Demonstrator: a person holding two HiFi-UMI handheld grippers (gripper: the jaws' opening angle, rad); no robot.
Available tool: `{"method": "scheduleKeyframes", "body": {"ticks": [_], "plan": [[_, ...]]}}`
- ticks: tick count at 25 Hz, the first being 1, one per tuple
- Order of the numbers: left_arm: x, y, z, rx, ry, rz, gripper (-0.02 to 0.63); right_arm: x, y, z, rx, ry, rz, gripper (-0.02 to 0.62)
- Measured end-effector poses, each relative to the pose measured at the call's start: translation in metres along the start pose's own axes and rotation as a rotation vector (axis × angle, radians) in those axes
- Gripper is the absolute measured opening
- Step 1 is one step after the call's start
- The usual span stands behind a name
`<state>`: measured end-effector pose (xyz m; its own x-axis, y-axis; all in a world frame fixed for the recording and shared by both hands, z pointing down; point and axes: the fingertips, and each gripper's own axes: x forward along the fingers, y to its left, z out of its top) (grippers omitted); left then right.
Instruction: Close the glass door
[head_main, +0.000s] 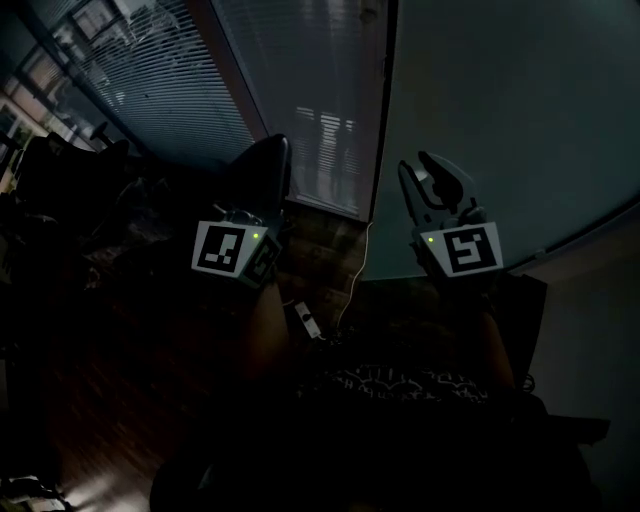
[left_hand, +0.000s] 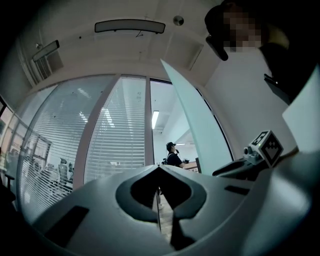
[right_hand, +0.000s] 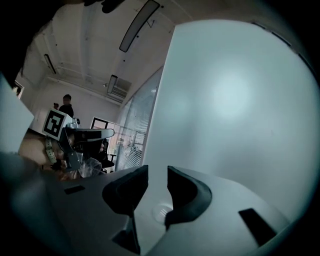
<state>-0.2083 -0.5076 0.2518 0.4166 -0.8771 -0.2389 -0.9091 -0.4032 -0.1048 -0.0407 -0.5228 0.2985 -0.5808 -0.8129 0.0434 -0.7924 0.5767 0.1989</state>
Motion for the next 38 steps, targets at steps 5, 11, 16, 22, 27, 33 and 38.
{"method": "scheduleKeyframes", "body": {"ticks": [5,11,16,22,27,33,38], "plan": [[0.008,0.006,-0.004,0.001,0.009,0.031,0.002,0.014,-0.007,0.002,-0.006,-0.009,0.024,0.118],[0.028,0.015,-0.002,0.015,-0.003,0.031,0.002,0.032,-0.016,0.003,-0.016,-0.015,0.031,0.114],[0.051,0.018,-0.013,0.008,0.008,0.005,0.002,0.047,-0.028,0.002,-0.023,-0.014,0.016,0.104],[0.077,0.047,-0.015,0.0,-0.001,-0.023,0.002,0.07,-0.038,0.003,-0.038,-0.013,-0.033,0.104],[0.109,0.067,-0.016,-0.001,-0.003,-0.061,0.002,0.095,-0.053,0.003,-0.029,0.005,-0.071,0.104],[0.13,0.075,-0.02,0.002,-0.006,-0.104,0.002,0.111,-0.067,-0.001,-0.022,0.019,-0.12,0.104],[0.147,0.089,-0.024,0.004,-0.016,-0.12,0.002,0.131,-0.08,-0.006,-0.013,0.029,-0.15,0.104]]}}
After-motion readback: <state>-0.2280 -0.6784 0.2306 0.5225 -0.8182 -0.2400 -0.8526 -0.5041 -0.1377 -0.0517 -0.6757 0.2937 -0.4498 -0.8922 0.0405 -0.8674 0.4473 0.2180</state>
